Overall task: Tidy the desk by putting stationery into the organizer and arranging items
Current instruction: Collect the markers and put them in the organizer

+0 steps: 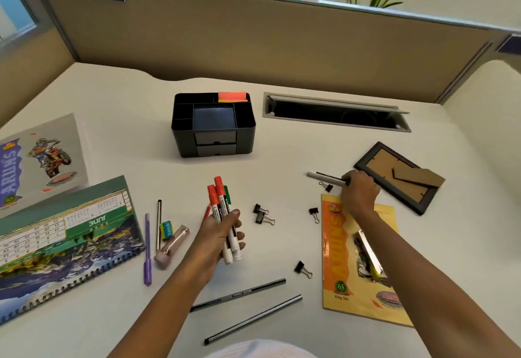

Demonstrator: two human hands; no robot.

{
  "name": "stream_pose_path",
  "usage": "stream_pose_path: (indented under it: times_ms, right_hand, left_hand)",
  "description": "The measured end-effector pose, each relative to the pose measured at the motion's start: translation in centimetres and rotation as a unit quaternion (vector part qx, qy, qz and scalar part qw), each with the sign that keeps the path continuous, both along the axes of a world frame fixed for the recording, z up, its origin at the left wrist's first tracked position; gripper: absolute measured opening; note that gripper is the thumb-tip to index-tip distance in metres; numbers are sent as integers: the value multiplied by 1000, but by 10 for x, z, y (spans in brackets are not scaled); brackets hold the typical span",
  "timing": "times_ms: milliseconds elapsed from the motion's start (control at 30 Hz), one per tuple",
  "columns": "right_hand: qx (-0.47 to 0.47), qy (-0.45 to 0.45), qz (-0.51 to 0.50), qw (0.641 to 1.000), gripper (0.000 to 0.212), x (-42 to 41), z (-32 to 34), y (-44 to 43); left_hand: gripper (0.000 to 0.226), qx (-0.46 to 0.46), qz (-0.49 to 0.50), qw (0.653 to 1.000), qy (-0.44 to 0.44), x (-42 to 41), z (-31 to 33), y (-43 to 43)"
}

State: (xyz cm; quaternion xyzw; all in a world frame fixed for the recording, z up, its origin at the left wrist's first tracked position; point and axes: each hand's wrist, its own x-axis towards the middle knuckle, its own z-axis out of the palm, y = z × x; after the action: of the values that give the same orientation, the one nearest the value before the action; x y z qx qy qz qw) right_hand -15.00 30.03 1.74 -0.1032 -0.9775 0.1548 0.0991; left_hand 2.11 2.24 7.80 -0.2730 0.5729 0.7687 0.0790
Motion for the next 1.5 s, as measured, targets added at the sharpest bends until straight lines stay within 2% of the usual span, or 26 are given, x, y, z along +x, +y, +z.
stream_pose_path:
  times_ms: [133, 233, 333, 400, 467, 600, 700, 733, 800, 900, 1000, 1133, 1367, 1500]
  right_hand:
    - [-22, 39, 21, 999, 18, -4, 4, 4]
    - [-164, 97, 52, 980, 16, 4, 18, -4]
    - [-242, 169, 77, 952, 17, 23, 43, -23]
    - [-314, 183, 96, 927, 18, 41, 60, -38]
    - [-400, 164, 123, 893, 19, 61, 72, -54]
    - [-526, 61, 179, 830, 28, 100, 81, -94]
    - [-627, 8, 203, 752, 31, 125, 81, -123]
    - [-638, -10, 206, 742, 33, 131, 81, -129]
    - [-622, -35, 218, 751, 44, 140, 80, -139]
    - [-599, -23, 242, 763, 57, 148, 76, -147]
    - [-573, 43, 227, 787, 48, 154, 73, -153]
    - [-562, 95, 201, 797, 50, 160, 72, -163]
    - [-524, 90, 236, 814, 41, 160, 50, -172]
    - [-507, 75, 226, 828, 33, 162, 38, -175]
  left_hand:
    - [13, -9, -5, 1000, -3, -8, -4, 1]
    - [3, -35, -24, 999, 8, -9, -8, 2]
    - [6, -66, -39, 997, 31, -10, -7, 5]
    - [5, -86, -55, 994, 50, -12, -6, 6]
    - [5, -123, -87, 986, 76, -13, -6, 7]
    - [20, -211, -152, 958, 123, -13, -7, 13]
    - [28, -219, -191, 945, 152, -8, -11, 19]
    - [25, -223, -201, 940, 163, -6, -11, 22]
    - [20, -222, -207, 935, 182, -1, -11, 25]
    - [27, -207, -196, 937, 201, 4, -8, 27]
    - [28, -194, -175, 940, 218, 8, -9, 33]
    - [22, -196, -115, 951, 211, 6, -23, 39]
    - [28, -166, -85, 967, 173, 7, -38, 43]
    - [24, -246, -104, 947, 177, 8, -46, 43]
